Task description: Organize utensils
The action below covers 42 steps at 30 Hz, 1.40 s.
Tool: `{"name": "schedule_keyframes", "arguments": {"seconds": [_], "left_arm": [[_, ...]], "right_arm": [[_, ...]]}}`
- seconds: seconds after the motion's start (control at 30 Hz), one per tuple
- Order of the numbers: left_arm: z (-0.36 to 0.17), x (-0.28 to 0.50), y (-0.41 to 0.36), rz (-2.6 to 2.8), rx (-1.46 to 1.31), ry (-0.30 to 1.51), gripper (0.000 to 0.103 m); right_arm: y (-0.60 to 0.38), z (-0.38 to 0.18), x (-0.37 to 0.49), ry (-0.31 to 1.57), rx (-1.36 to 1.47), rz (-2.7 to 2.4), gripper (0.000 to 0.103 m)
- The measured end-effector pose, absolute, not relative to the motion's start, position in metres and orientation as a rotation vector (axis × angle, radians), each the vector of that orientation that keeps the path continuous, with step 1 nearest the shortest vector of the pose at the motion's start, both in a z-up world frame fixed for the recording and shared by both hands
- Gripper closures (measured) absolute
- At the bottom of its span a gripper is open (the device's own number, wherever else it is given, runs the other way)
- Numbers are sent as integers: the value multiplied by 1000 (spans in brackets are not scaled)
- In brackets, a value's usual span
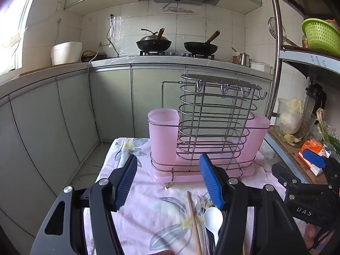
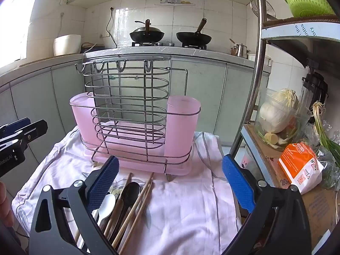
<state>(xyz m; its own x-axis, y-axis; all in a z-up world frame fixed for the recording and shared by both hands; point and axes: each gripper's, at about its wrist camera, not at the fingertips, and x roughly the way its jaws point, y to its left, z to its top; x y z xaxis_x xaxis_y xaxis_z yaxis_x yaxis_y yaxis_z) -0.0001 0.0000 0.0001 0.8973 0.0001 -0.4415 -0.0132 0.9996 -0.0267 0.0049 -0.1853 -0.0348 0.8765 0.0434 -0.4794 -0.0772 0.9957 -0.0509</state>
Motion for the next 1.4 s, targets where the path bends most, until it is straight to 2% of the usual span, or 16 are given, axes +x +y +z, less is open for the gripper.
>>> {"name": "schedule_keyframes", "arguments": {"seconds": [1.4], "left_arm": [[-1,-3,-1,10,-38,461,43]], "right_arm": [[-187,-34,4,491,-63,64,5]]}}
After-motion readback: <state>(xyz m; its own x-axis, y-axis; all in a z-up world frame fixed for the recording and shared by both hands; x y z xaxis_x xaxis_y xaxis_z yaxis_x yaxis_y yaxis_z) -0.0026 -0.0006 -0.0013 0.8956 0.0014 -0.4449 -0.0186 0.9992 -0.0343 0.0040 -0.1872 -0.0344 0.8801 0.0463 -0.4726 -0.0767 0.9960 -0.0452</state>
